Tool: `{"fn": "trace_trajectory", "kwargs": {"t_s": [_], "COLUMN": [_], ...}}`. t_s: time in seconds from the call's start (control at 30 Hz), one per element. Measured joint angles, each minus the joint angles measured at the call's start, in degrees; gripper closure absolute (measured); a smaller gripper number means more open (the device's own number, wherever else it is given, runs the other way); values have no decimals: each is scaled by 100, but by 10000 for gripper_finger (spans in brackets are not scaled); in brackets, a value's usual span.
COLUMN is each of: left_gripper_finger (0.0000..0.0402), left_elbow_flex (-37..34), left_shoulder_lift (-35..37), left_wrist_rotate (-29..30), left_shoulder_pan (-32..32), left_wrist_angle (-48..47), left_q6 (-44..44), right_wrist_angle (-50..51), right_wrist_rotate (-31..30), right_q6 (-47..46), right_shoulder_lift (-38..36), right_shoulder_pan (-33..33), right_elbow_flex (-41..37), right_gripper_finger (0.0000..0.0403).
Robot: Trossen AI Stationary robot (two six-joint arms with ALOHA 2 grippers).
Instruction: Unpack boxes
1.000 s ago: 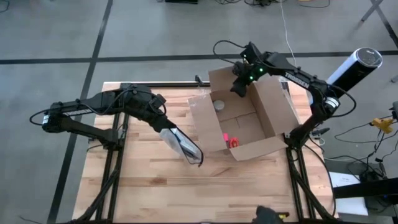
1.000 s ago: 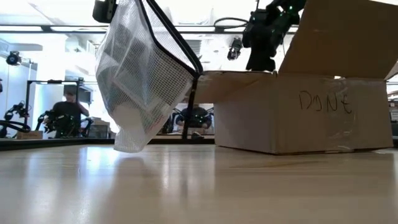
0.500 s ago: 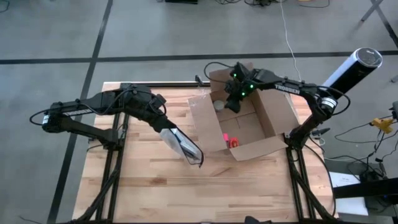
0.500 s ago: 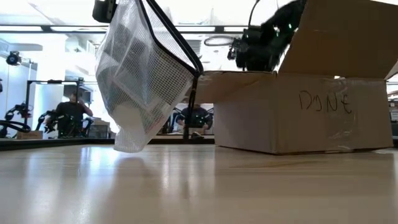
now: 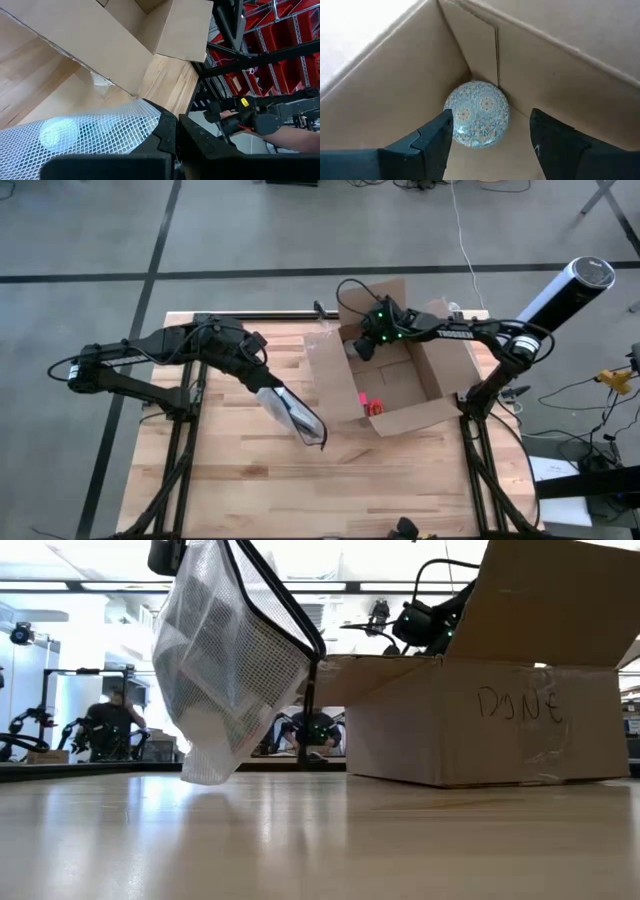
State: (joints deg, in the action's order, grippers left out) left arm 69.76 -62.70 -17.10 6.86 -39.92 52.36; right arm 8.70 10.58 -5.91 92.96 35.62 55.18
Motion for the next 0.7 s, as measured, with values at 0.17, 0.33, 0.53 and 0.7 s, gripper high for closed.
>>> {"fn": "trace_trajectory", "kwargs": {"t_s": [0.17, 0.33, 0.53, 0.7], "left_gripper_finger": [402, 402, 402, 402], "left_elbow_flex": [0, 0, 0, 0], "left_shoulder_lift": [-2, 1, 1, 1], "left_wrist_rotate": [-4, -7, -10, -42], "left_shoulder_pan": [-1, 1, 1, 1], "left_wrist_angle": [-3, -11, -5, -4], "left_q6": [4, 22, 80, 90], "right_wrist_angle": [-29, -142, -266, -350], "right_wrist_rotate": [150, 126, -272, -437], "right_q6": [12, -9, -78, -96], "right_shoulder_lift": [188, 516, 806, 899], "right_shoulder_pan": [-190, -421, -501, -488], "right_elbow_flex": [152, 179, 203, 207], "right_gripper_finger": [160, 152, 144, 147]}}
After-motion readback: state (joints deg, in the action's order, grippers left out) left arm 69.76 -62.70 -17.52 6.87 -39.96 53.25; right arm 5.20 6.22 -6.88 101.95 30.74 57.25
